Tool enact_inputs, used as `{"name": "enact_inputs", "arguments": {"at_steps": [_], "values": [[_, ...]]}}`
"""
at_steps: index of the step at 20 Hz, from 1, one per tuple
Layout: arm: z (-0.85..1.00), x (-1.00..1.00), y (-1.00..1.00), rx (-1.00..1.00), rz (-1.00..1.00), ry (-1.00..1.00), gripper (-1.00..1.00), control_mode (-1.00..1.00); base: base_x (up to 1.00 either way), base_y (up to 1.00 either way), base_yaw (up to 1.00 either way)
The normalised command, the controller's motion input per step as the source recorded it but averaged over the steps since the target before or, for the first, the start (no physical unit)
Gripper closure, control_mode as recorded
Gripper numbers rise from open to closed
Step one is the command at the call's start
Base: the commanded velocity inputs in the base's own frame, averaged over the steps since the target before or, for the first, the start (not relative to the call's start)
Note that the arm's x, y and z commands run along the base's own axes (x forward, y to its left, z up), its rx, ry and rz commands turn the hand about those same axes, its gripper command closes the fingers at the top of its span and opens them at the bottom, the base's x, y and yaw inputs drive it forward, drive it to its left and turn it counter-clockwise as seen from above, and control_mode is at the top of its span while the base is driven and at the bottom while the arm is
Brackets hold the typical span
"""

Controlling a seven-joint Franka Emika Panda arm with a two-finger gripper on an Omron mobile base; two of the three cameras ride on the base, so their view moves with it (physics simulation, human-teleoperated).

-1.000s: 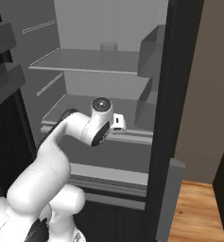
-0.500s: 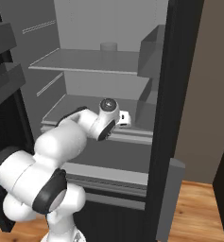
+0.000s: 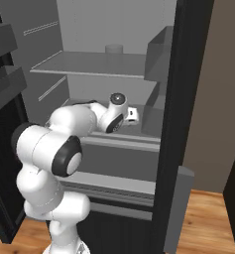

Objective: Pick fish from the fridge and place it on the plate on the counter.

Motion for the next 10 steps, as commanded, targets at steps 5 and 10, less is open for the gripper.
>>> {"name": "enact_inputs", "arguments": {"at_steps": [5,10], "values": [[0.01,0.31,0.01,0.00,0.00,0.11,-1.00,-1.00,0.00,0.00,0.00],[0.00,0.07,0.07,0.00,0.00,0.09,-1.00,-1.00,0.00,0.00,0.00]]}}
